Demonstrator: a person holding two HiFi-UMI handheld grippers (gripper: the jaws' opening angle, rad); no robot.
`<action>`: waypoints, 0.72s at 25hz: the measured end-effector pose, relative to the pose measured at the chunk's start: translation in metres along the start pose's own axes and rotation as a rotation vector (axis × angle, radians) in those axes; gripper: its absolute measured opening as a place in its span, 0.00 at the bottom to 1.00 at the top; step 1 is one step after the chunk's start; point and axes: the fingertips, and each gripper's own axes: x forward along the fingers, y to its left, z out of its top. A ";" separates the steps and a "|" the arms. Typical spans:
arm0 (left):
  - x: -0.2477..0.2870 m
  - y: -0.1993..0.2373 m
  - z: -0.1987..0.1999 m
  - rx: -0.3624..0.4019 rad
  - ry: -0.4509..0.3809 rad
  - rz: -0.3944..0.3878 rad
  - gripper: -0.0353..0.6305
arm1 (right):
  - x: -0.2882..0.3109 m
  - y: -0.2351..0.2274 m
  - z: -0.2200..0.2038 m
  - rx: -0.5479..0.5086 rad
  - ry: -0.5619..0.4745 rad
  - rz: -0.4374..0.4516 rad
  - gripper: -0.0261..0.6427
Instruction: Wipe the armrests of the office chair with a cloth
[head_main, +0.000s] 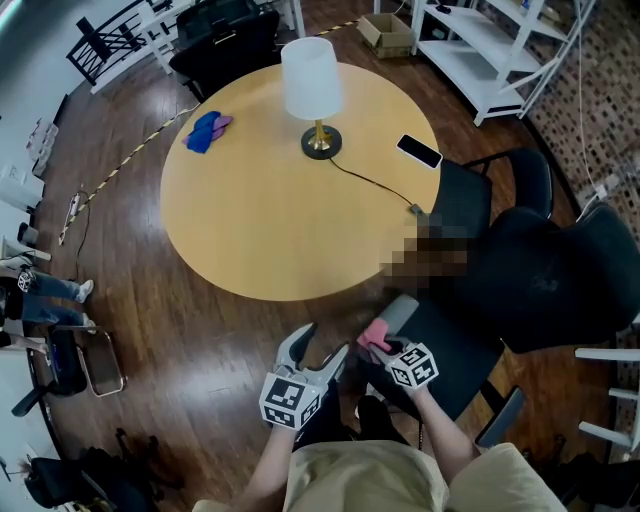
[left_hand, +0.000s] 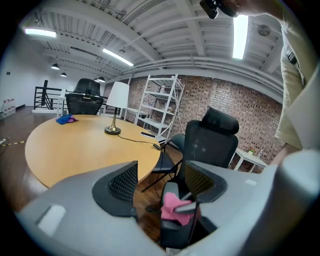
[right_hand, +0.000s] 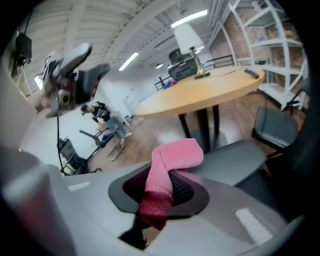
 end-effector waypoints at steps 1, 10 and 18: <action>-0.001 -0.001 0.000 0.001 0.000 -0.002 0.48 | -0.017 -0.027 0.018 0.015 -0.047 -0.063 0.14; -0.006 -0.011 -0.014 0.005 0.027 -0.007 0.48 | -0.035 -0.165 0.032 0.045 0.080 -0.331 0.14; -0.010 -0.009 -0.015 -0.011 0.008 0.007 0.48 | -0.001 -0.013 -0.043 0.182 0.031 -0.153 0.13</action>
